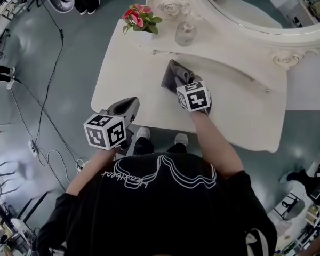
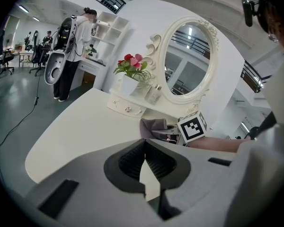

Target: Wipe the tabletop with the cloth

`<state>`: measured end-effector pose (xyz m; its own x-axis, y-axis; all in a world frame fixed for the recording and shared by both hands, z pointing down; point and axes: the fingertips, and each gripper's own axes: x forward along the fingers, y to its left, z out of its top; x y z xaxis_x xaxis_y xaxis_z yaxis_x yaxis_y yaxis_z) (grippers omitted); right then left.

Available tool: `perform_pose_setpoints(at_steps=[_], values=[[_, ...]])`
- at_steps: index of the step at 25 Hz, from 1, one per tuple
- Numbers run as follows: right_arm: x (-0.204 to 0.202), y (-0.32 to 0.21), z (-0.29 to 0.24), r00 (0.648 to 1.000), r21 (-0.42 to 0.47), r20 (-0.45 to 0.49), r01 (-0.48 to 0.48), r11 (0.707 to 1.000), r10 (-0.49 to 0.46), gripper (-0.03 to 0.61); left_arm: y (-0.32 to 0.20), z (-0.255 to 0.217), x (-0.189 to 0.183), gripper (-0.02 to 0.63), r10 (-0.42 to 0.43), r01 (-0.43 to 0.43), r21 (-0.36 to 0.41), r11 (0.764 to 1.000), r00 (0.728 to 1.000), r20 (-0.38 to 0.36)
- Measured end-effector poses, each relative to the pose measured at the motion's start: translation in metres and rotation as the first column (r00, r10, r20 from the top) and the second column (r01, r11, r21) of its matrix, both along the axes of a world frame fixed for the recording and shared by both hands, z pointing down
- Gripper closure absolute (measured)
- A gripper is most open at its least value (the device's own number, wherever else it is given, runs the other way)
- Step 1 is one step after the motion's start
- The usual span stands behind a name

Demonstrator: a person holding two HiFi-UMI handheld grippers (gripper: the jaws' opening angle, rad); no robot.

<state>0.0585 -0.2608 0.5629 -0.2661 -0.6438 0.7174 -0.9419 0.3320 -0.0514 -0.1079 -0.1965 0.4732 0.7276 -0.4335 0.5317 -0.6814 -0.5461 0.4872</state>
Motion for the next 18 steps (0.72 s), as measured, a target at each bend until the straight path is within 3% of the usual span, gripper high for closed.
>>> perform_pose_setpoints(at_steps=[18], values=[[0.119,0.052,0.000,0.995,-0.008,-0.026,-0.094,0.996,0.094,0.523,0.025,-0.011,0.099,0.609,0.096,-0.096,0.019,0.995,0.995,0.018]])
